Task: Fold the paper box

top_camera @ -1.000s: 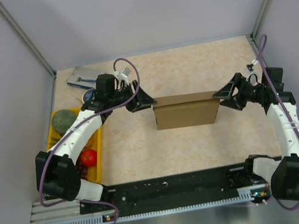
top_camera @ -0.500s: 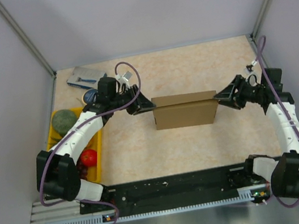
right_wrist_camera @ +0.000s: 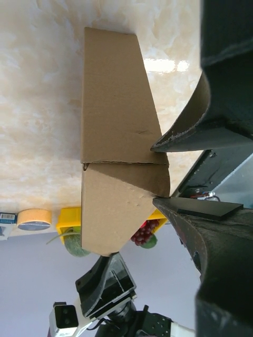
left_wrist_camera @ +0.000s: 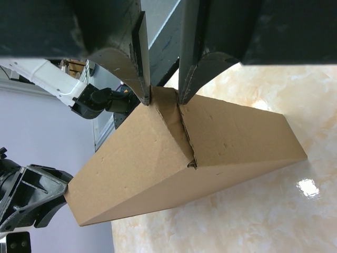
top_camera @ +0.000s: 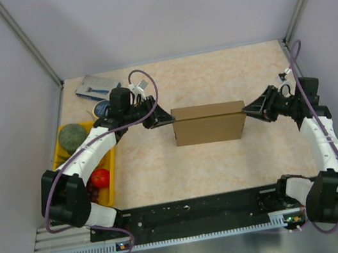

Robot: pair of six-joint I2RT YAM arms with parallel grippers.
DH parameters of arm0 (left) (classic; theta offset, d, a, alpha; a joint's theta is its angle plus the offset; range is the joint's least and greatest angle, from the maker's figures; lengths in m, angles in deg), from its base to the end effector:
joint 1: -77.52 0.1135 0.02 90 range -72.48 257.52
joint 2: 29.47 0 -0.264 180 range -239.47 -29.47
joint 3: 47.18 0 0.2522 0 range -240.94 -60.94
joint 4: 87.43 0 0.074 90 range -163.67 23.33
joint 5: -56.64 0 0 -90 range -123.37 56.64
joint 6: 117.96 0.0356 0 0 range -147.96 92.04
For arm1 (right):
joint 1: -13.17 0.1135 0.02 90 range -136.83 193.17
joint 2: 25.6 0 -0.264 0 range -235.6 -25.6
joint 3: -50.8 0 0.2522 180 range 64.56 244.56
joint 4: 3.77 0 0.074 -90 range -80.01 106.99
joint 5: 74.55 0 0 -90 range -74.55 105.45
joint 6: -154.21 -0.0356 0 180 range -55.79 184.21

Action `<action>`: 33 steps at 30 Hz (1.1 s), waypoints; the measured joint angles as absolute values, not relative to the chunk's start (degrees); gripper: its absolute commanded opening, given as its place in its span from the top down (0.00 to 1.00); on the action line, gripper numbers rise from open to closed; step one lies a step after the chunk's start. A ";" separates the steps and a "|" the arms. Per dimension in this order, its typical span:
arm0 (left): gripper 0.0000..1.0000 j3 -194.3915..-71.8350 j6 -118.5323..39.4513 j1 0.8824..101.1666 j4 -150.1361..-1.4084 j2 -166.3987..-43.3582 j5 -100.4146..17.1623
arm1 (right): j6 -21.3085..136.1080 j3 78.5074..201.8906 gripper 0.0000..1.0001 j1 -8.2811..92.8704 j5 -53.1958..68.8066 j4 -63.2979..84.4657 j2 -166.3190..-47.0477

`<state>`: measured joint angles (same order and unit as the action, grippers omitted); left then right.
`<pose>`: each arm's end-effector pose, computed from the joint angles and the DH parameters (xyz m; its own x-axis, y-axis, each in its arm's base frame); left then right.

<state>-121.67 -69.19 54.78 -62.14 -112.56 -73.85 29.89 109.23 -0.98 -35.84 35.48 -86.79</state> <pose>0.2876 -0.1456 0.2815 -0.9081 -0.1629 -0.3857 0.2560 0.5129 -0.8194 0.2164 -0.0259 0.2683 -0.7668 0.5569 -0.3192 0.0278 0.5256 0.8502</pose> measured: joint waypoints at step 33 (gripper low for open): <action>0.73 -120.54 -66.77 54.48 -62.12 -111.05 -72.76 | 27.61 106.69 0.65 -1.25 -37.59 30.85 -88.58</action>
